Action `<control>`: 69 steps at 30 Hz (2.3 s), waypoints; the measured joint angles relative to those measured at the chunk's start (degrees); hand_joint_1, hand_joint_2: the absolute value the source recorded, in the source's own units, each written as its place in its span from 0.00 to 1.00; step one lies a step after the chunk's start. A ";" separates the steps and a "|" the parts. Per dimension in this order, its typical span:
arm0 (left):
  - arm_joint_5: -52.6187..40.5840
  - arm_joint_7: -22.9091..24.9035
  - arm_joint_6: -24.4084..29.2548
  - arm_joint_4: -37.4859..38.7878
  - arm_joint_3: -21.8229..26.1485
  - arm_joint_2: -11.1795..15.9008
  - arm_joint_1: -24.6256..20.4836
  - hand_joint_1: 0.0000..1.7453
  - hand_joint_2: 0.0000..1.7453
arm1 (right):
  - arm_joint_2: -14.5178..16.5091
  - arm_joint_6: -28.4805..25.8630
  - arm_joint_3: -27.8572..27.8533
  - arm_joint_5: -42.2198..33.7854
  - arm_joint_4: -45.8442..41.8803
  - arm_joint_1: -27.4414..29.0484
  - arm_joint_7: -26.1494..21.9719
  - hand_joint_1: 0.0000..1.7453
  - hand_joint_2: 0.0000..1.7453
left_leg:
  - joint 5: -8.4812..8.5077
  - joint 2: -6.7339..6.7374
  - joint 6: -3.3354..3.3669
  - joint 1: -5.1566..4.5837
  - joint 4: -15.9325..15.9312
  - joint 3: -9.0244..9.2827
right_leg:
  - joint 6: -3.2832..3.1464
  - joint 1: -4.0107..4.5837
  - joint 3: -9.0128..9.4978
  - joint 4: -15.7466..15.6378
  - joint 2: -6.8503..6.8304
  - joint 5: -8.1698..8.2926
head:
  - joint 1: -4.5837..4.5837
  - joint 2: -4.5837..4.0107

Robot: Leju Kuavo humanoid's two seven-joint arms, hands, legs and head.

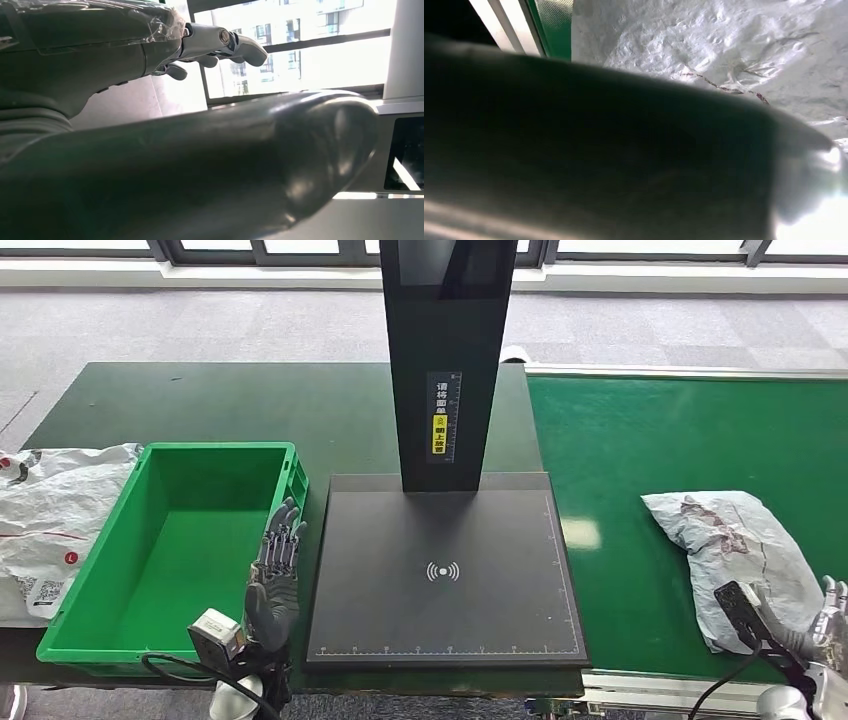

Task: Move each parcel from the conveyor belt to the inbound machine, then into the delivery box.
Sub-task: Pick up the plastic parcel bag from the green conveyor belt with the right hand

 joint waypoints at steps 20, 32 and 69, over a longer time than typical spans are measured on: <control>0.60 0.02 -0.31 5.91 -0.22 0.09 -4.75 0.00 0.00 | 0.47 11.35 0.70 -0.89 7.47 -2.25 3.76 0.00 1.00 | 0.00 -0.02 0.01 0.00 0.00 0.01 | 0.04 0.00 0.02 0.01 -0.02 0.02 | -0.01 0.00; 0.01 0.18 -0.30 6.41 -0.22 0.15 -4.62 0.00 0.00 | 1.46 15.25 2.48 0.39 9.79 -3.63 6.05 0.63 1.00 | -0.01 -0.01 0.03 0.01 0.01 0.10 | 0.07 0.01 0.18 -0.05 -0.02 0.03 | 0.00 0.00; 4.33 -0.42 -3.26 3.33 -0.20 0.42 -1.18 0.00 0.00 | 14.48 -5.57 17.02 -22.76 -36.53 12.44 -17.22 1.00 1.00 | 0.00 -0.26 0.02 0.02 -0.02 -0.14 | 0.13 0.01 0.00 0.00 -0.24 -0.04 | 0.00 0.00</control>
